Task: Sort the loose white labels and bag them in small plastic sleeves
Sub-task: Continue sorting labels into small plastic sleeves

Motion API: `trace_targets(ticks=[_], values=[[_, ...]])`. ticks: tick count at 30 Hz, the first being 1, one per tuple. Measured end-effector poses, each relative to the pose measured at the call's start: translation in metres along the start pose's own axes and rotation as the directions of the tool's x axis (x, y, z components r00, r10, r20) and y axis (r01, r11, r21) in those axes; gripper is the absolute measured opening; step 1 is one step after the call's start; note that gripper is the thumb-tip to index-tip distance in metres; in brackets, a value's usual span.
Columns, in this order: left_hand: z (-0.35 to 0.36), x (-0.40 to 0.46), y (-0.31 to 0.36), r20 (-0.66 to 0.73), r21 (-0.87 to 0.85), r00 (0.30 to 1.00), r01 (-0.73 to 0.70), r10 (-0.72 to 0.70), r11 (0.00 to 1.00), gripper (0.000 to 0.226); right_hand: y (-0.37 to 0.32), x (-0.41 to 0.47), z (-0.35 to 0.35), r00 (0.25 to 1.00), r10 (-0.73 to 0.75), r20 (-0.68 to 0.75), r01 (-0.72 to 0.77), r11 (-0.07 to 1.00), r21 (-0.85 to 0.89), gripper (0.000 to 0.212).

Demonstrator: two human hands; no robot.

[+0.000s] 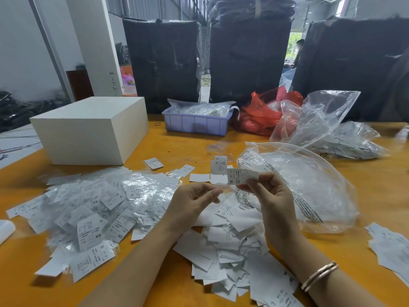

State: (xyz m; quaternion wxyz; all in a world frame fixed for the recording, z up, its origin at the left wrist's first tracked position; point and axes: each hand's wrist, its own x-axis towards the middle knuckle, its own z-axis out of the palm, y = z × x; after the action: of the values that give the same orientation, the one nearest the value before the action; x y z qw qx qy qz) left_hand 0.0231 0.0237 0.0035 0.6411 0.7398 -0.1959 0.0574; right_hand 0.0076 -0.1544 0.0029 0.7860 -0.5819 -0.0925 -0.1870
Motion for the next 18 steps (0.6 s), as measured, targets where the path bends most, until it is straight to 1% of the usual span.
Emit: trace_targets(ticks=[2, 5, 8, 11, 13, 18], values=[[-0.0005, 0.0003, -0.0001, 0.003, 0.010, 1.000, -0.002, 0.002, 1.000, 0.015, -0.0009, 0.0018, -0.0014, 1.000, -0.005, -0.009, 0.005, 0.999, 0.053, 0.017], [-0.0009, 0.0001, 0.0001, 0.031, 0.049, 0.999, -0.020, 0.018, 0.999, 0.017, -0.0011, 0.0023, -0.0024, 1.000, 0.001, 0.017, -0.003, 0.995, 0.097, 0.018], [-0.0009, -0.0007, 0.0011, 0.064, 0.085, 0.997, -0.046, 0.040, 0.995, 0.019, 0.0005, 0.0006, -0.0016, 0.998, 0.009, 0.064, -0.014, 0.996, 0.090, 0.013], [-0.0005, -0.0017, 0.0026, 0.081, 0.085, 0.996, -0.045, 0.038, 0.995, 0.016, 0.0008, -0.0009, -0.0013, 0.995, 0.021, 0.096, -0.027, 0.998, 0.063, 0.018], [-0.0006, -0.0017, 0.0030, 0.085, 0.082, 0.996, -0.043, 0.036, 0.996, 0.017, 0.0006, -0.0010, -0.0012, 0.995, 0.026, 0.098, -0.032, 0.998, 0.061, 0.022], [-0.0003, -0.0015, 0.0032, 0.095, 0.093, 0.994, -0.059, 0.050, 0.994, 0.017, 0.0002, -0.0002, -0.0011, 0.996, 0.004, 0.088, -0.012, 0.996, 0.085, 0.014]])
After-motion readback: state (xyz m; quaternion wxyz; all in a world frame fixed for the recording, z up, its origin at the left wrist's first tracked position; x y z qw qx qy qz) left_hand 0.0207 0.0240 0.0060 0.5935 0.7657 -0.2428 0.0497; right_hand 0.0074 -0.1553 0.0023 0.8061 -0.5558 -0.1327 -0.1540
